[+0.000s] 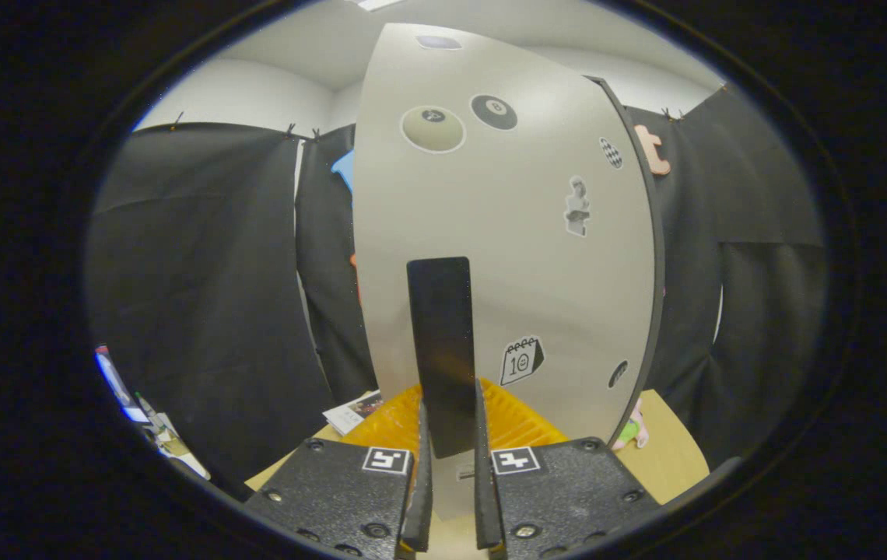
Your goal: Open the shoe cabinet door, grab the shoes and put them into the shoe cabinet, then close the shoe cabinet door.
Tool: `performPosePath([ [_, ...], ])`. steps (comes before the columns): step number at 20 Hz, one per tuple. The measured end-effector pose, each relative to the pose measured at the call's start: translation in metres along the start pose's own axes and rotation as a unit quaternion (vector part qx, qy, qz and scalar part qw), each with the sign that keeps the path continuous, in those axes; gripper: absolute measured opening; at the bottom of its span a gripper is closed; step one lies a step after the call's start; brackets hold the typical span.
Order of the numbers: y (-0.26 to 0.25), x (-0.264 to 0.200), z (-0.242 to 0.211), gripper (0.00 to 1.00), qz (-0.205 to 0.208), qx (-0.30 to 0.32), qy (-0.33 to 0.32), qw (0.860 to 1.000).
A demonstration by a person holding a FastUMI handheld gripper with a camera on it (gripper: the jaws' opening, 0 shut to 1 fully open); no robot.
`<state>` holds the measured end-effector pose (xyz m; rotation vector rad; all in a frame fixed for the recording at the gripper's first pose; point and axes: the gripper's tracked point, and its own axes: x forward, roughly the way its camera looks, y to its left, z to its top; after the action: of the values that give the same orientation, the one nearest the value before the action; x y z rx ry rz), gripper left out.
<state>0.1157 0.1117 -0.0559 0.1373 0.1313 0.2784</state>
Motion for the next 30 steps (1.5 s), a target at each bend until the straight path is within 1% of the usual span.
performPosePath([
  [7,-0.026,-0.041,-0.005,0.25,-0.023,0.006,-0.006,1.000],
  [12,-0.052,-0.073,-0.006,0.23,-0.057,-0.001,-0.010,0.998],
  [15,-0.074,-0.094,-0.008,0.21,-0.084,-0.009,-0.009,0.996],
  [17,-0.088,-0.105,-0.008,0.19,-0.099,-0.009,-0.010,0.995],
  [25,-0.142,-0.135,-0.004,0.10,-0.118,-0.011,-0.004,0.993],
  [30,-0.189,-0.150,-0.005,0.05,-0.153,-0.001,-0.003,0.988],
])
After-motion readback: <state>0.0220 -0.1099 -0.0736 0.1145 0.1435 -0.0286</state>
